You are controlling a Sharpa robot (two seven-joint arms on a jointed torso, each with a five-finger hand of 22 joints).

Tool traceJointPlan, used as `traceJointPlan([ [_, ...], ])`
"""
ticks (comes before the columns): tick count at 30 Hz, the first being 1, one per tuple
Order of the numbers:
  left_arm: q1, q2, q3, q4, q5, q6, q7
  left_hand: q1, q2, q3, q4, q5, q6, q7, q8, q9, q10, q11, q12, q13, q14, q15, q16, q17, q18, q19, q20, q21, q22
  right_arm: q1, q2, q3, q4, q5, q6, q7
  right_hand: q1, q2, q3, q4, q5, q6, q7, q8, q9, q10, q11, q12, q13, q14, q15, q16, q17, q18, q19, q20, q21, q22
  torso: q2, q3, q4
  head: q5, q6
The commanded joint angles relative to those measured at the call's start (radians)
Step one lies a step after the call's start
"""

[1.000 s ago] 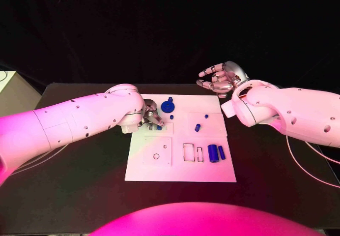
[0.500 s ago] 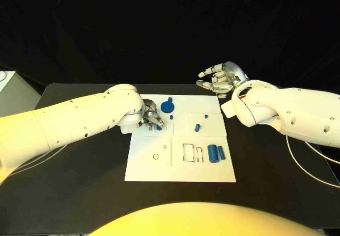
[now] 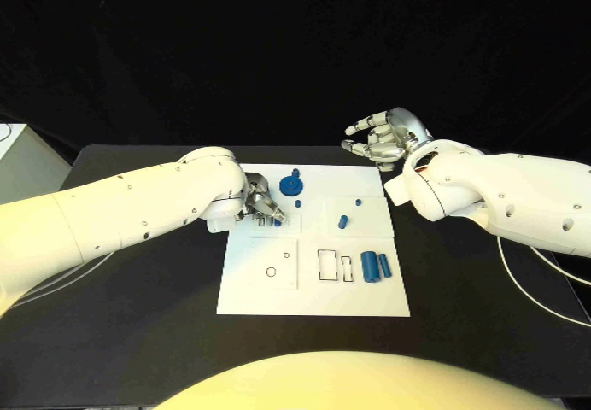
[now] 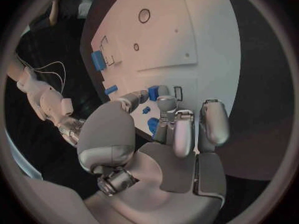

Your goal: Assemble the parts on the task board

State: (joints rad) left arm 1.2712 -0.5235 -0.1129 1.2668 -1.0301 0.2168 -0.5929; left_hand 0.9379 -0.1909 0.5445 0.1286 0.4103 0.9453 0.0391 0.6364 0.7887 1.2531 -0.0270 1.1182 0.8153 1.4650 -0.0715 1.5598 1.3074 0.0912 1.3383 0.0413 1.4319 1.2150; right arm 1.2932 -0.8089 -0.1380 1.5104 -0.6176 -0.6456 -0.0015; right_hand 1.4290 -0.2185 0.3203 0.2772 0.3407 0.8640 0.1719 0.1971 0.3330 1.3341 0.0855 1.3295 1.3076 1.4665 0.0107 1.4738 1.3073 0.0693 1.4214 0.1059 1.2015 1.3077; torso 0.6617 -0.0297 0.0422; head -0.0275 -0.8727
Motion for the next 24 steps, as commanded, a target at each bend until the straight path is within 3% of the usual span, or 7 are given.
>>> traceJointPlan([
  [1, -0.002, -0.003, 0.001, 0.006, -0.005, -0.011, 0.004, 0.01, -0.004, -0.039, 0.028, -0.023, 0.008, 0.005, -0.01, -0.002, -0.002, 0.003, 0.004, 0.002, 0.101, -0.004, 0.005, 0.25, -0.015, 0.006, -0.004, -0.005, 0.0, -0.001, 0.0, 0.0, 0.0, -0.008, 0.012, 0.009, -0.012, 0.0, 0.006, 0.0, 0.006, -0.004, 0.0, 0.004, 0.001, -0.005, 0.0, -0.003, 0.039, 0.044, -0.005, -0.004, 0.041, 0.013, -0.007, 0.001, -0.005, 0.011, 0.001, 0.0002, -0.0002, 0.0, 0.0],
  [4, -0.002, -0.007, 0.005, 0.01, -0.006, -0.017, 0.005, 0.024, -0.007, -0.079, 0.068, -0.103, 0.011, 0.006, -0.016, -0.004, -0.003, 0.004, 0.004, 0.003, 0.101, -0.004, 0.005, 0.25, -0.015, 0.007, -0.003, -0.006, 0.0, -0.002, -0.001, 0.0, 0.0, -0.008, 0.012, 0.009, -0.014, -0.001, 0.007, 0.0, 0.007, -0.005, 0.0, 0.004, 0.001, -0.006, 0.0, -0.005, 0.038, 0.043, -0.004, -0.005, 0.04, 0.013, -0.008, 0.001, -0.006, 0.01, 0.0, 0.0003, 0.0, -0.001, 0.0],
  [7, -0.002, -0.013, 0.009, 0.015, -0.007, -0.022, 0.006, 0.033, -0.01, -0.102, 0.096, -0.136, 0.013, 0.006, -0.018, -0.004, -0.001, 0.005, 0.007, 0.007, 0.101, -0.003, 0.006, 0.251, -0.015, 0.007, -0.003, -0.006, 0.0, -0.002, -0.001, 0.0, 0.0, -0.008, 0.011, 0.01, -0.014, -0.001, 0.007, 0.0, 0.007, -0.005, 0.0, 0.004, 0.001, -0.006, 0.0, -0.005, 0.038, 0.043, -0.004, -0.005, 0.04, 0.013, -0.008, 0.001, -0.006, 0.01, 0.0, 0.0007, 0.0, 0.0, 0.0],
  [12, -0.002, -0.025, 0.02, 0.029, -0.005, -0.028, 0.008, 0.046, -0.013, -0.12, 0.118, -0.156, 0.015, 0.006, -0.02, -0.003, 0.0, 0.005, 0.007, 0.008, 0.102, -0.003, 0.006, 0.252, -0.015, 0.008, -0.003, -0.006, 0.0, -0.003, -0.001, 0.0, -0.001, -0.008, 0.011, 0.011, -0.014, -0.001, 0.007, 0.0, 0.007, -0.005, 0.0, 0.004, 0.001, -0.006, 0.0, -0.005, 0.038, 0.043, -0.004, -0.005, 0.04, 0.013, -0.008, 0.001, -0.006, 0.01, -0.001, 0.0014, -0.0008, 0.0, 0.0],
  [20, 0.0, -0.054, 0.058, 0.07, 0.047, -0.052, 0.023, 0.08, -0.019, -0.141, 0.139, -0.163, 0.004, 0.01, -0.026, -0.003, -0.02, 0.008, -0.011, -0.018, 0.093, -0.001, -0.004, 0.228, -0.012, -0.001, -0.001, -0.012, -0.012, -0.006, -0.002, 0.0, -0.004, -0.007, 0.011, 0.012, -0.018, -0.001, 0.007, 0.001, 0.007, -0.006, 0.001, 0.005, 0.002, -0.006, 0.0, -0.004, 0.037, 0.043, -0.004, -0.006, 0.039, 0.013, -0.007, 0.002, -0.006, 0.01, -0.001, 0.0011, 0.0009, 0.001, 0.0],
  [24, 0.012, -0.07, 0.074, 0.084, 0.068, -0.055, 0.029, 0.109, -0.018, -0.152, 0.149, -0.158, -0.008, 0.016, -0.031, -0.002, -0.04, 0.013, -0.027, -0.04, 0.087, 0.003, -0.011, 0.214, -0.008, -0.014, 0.002, -0.022, -0.031, -0.007, -0.002, 0.0, -0.006, -0.007, 0.011, 0.012, -0.018, -0.001, 0.007, 0.001, 0.007, -0.006, 0.001, 0.005, 0.002, -0.006, 0.0, -0.004, 0.037, 0.043, -0.004, -0.006, 0.039, 0.013, -0.007, 0.002, -0.006, 0.01, 0.0, 0.0013, -0.0007, 0.003, 0.001],
])
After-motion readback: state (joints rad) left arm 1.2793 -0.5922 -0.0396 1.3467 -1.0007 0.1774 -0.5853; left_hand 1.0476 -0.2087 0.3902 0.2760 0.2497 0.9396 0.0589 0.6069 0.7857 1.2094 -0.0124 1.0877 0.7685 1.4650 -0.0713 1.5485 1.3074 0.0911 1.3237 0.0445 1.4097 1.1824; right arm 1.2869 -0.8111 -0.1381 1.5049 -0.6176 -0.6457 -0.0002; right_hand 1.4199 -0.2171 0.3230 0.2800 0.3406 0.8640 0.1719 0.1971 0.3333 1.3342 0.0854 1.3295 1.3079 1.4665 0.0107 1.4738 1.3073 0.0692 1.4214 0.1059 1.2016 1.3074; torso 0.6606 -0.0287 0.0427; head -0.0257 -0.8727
